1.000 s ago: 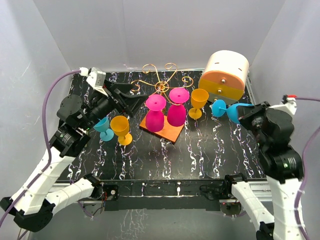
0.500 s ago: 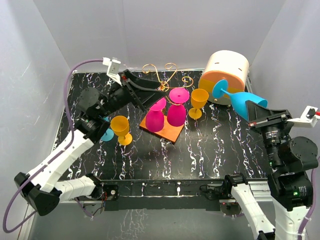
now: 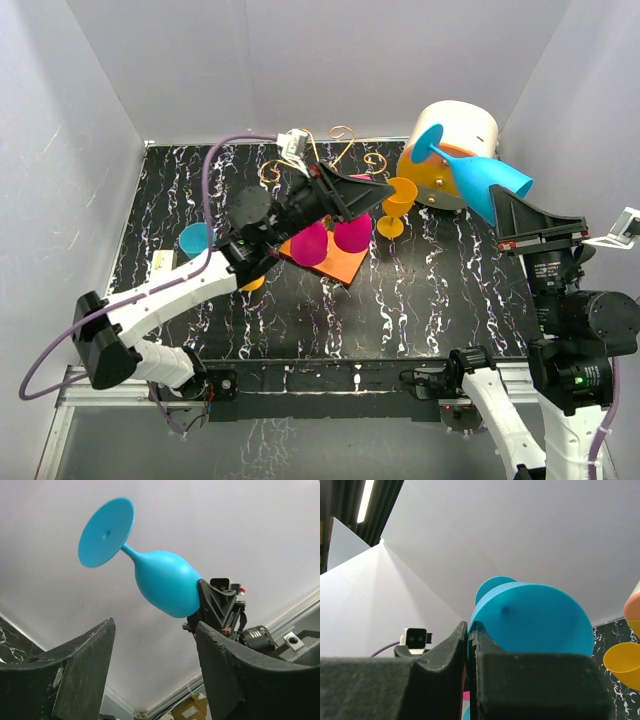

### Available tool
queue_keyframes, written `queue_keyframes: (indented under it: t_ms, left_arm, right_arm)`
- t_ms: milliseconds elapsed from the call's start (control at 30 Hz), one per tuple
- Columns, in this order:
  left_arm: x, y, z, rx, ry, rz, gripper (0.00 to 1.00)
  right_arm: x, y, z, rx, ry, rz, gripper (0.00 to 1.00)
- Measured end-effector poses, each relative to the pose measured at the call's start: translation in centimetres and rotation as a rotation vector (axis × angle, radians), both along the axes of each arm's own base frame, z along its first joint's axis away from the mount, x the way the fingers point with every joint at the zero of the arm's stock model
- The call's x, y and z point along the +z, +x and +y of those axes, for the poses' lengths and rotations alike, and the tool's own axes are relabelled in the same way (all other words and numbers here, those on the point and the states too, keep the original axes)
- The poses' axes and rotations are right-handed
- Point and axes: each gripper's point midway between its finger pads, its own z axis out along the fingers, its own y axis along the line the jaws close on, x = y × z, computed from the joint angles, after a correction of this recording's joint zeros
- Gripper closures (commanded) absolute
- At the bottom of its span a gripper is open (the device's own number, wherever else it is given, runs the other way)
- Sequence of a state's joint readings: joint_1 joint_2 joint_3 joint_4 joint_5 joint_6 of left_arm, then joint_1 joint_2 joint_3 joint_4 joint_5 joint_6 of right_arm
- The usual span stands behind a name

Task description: Place the wine glass upside down on the wine glass rack

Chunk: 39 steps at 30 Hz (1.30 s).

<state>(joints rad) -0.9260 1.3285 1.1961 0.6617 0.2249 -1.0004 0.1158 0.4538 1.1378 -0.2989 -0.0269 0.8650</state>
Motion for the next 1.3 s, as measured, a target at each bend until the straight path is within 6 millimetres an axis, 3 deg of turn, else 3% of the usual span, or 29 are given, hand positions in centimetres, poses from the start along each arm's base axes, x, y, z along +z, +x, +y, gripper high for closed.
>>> queue_keyframes:
  t_ms: [200,333,433,767,1033,1300]
  left_arm:
    - [-2.1,-0.1,-5.0,0.02,-0.004,0.09,0.38]
    - [-3.0,0.6,-6.7,0.07,-0.006,0.129,0.35]
    - [-2.6,1.5,-6.9,0.124,-0.038,0.141,0.32]
    - [2.4,2.9,-6.8,0.177,-0.168,0.153,0.35]
    - [2.4,3.2,-7.6,0.155,-0.197,0.217,0.43]
    - [2.1,3.4,-7.9,0.151,-0.199,0.239,0.64]
  right_arm:
    - [-0.2,0.2,0.6,0.038,0.014,-0.012,1.0]
    - [-0.5,0.2,0.9,0.056,0.01,-0.009,1.0]
    - [-0.7,0.2,1.2,0.07,0.003,-0.011,1.0]
    - [0.0,-0.7,1.9,0.108,-0.021,-0.051,1.0]
    - [0.3,-1.2,2.6,0.148,-0.039,-0.072,1.0]
    - [-0.7,-0.8,3.3,0.188,-0.057,-0.062,1.0]
